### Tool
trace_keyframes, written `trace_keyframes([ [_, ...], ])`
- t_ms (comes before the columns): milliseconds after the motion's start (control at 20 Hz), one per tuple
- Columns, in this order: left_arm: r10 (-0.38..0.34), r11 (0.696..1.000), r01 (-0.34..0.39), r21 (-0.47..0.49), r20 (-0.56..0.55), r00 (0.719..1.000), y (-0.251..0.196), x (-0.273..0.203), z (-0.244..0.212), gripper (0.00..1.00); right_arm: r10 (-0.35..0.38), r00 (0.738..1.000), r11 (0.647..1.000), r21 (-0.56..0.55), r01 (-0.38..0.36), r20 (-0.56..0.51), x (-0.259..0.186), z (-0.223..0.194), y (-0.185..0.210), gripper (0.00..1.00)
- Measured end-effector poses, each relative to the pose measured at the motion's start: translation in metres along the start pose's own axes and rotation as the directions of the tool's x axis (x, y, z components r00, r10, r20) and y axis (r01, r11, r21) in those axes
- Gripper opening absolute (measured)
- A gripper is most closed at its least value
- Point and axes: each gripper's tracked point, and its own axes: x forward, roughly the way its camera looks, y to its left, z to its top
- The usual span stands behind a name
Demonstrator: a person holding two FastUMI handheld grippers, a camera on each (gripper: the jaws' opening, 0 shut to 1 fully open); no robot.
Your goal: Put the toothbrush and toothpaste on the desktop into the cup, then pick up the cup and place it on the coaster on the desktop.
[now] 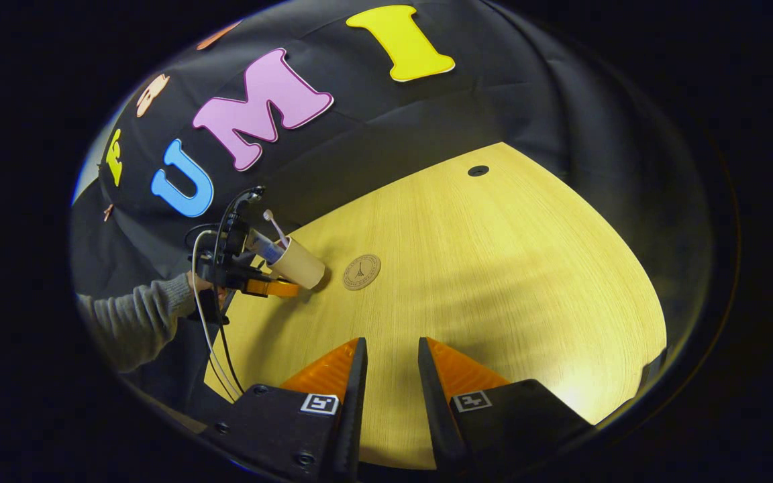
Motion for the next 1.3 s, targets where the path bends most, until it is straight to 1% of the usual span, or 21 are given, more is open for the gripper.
trace_keyframes([
  [150,-0.009,1.0,0.009,0.021,-0.003,1.0,-0.018,0.002,0.01,0.32,0.004,1.0,1.0,0.001,-0.004,0.002,-0.007,0.0,-0.006,0.47],
  [550,-0.026,0.998,0.027,0.059,-0.016,1.0,-0.063,0.024,0.038,0.32,-0.009,1.0,0.999,0.032,0.008,0.012,-0.02,0.003,-0.04,0.47],
  [600,-0.025,0.997,0.026,0.066,-0.019,1.0,-0.066,0.028,0.041,0.36,-0.009,1.0,0.999,0.037,0.009,0.014,-0.021,0.004,-0.043,0.47],
  [650,-0.021,0.997,0.023,0.069,-0.023,1.0,-0.069,0.031,0.043,0.32,-0.012,1.0,0.999,0.042,0.012,0.013,-0.021,0.002,-0.046,0.47],
  [750,-0.016,0.997,0.019,0.07,-0.035,0.999,-0.073,0.037,0.044,0.32,-0.017,1.0,0.999,0.051,0.016,0.014,-0.024,0.002,-0.053,0.47],
  [1000,-0.006,0.998,0.009,0.068,-0.043,0.999,-0.076,0.045,0.044,0.32,-0.034,0.999,0.998,0.05,0.033,0.017,-0.031,0.002,-0.068,0.47],
  [1250,0.004,0.997,-0.001,0.075,-0.043,0.999,-0.077,0.051,0.047,0.32,-0.053,0.998,0.995,0.087,0.05,0.027,-0.035,0.004,-0.082,0.47],
  [1300,0.006,0.997,-0.003,0.077,-0.045,0.999,-0.077,0.051,0.046,0.36,-0.054,0.998,0.995,0.085,0.051,0.031,-0.036,0.004,-0.083,0.47],
])
